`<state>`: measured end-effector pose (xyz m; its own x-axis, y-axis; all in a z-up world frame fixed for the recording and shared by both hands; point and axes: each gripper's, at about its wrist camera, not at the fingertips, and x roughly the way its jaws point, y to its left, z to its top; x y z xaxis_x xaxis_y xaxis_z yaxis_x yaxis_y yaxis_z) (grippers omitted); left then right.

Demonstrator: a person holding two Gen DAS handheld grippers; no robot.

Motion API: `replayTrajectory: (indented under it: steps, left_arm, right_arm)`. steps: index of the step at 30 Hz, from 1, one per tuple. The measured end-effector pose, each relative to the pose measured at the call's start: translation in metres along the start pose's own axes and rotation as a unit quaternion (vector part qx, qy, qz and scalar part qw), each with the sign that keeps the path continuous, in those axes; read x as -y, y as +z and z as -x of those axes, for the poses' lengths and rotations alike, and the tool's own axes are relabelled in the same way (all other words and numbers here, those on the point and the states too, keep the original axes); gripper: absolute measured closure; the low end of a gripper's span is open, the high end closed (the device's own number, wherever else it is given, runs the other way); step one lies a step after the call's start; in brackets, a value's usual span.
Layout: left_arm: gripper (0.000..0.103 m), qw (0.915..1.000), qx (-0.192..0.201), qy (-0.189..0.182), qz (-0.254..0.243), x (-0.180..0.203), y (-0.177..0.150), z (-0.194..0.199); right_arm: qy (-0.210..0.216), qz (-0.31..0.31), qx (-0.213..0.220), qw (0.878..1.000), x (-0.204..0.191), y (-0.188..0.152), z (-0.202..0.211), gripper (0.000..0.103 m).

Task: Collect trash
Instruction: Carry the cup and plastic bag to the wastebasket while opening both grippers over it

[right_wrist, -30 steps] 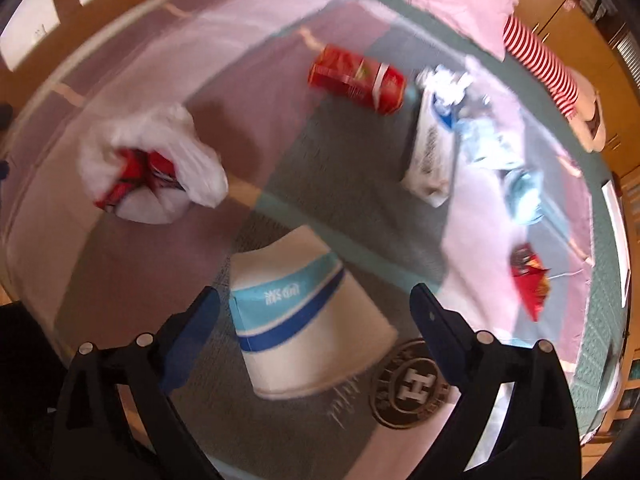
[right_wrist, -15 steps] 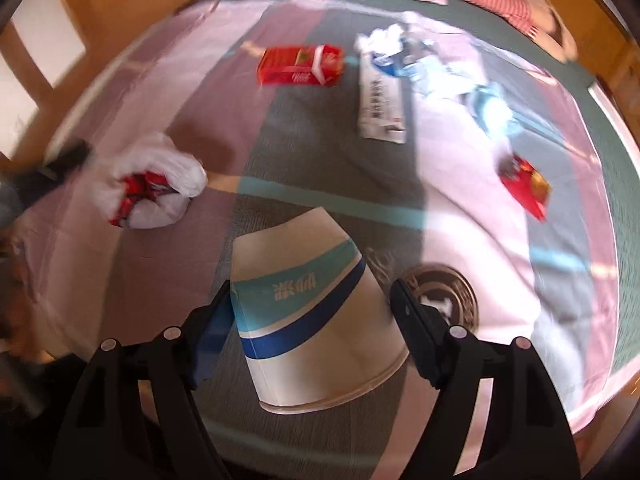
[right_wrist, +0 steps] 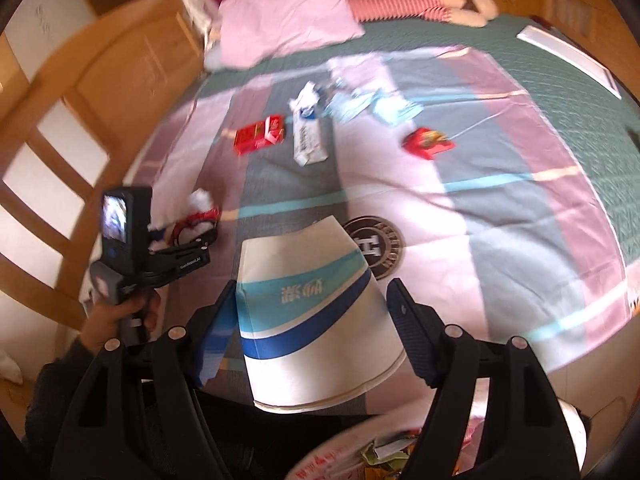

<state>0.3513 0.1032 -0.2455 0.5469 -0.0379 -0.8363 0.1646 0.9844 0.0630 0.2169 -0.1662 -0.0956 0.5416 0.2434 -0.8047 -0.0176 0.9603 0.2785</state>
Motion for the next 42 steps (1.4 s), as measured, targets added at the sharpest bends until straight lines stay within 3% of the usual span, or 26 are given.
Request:
replayTrajectory:
  steps: [2, 5, 14, 22, 29, 34, 42]
  left_arm:
    - [0.058, 0.9994, 0.008, -0.006, 0.034, -0.012, -0.001, 0.004]
    - [0.073, 0.9940, 0.036, -0.050, 0.091, -0.028, -0.002, 0.031]
    - [0.074, 0.9788, 0.173, -0.063, 0.089, 0.008, -0.028, 0.202]
    - [0.074, 0.9709, 0.223, -0.065, 0.058, 0.086, -0.068, 0.303]
    - [0.074, 0.9691, 0.220, -0.085, 0.073, 0.137, -0.104, 0.341]
    - [0.074, 0.9687, 0.221, -0.094, 0.063, 0.152, -0.119, 0.351]
    - [0.074, 0.9702, 0.218, -0.093, 0.053, 0.181, -0.137, 0.360]
  right_arm:
    - [0.002, -0.010, 0.023, 1.000, 0.009, -0.007, 0.016, 0.030]
    - [0.007, -0.022, 0.044, 0.999, 0.018, -0.013, 0.033, 0.030]
    - [0.008, -0.015, 0.102, 0.995, 0.029, -0.030, 0.079, 0.030]
    - [0.002, 0.031, 0.154, 0.988, 0.014, -0.054, 0.129, 0.030]
    - [-0.021, 0.057, 0.192, 0.980, 0.016, -0.079, 0.170, 0.030]
    - [-0.035, 0.057, 0.213, 0.975, 0.027, -0.091, 0.195, 0.030]
    - [-0.036, 0.034, 0.215, 0.975, 0.055, -0.116, 0.217, 0.030]
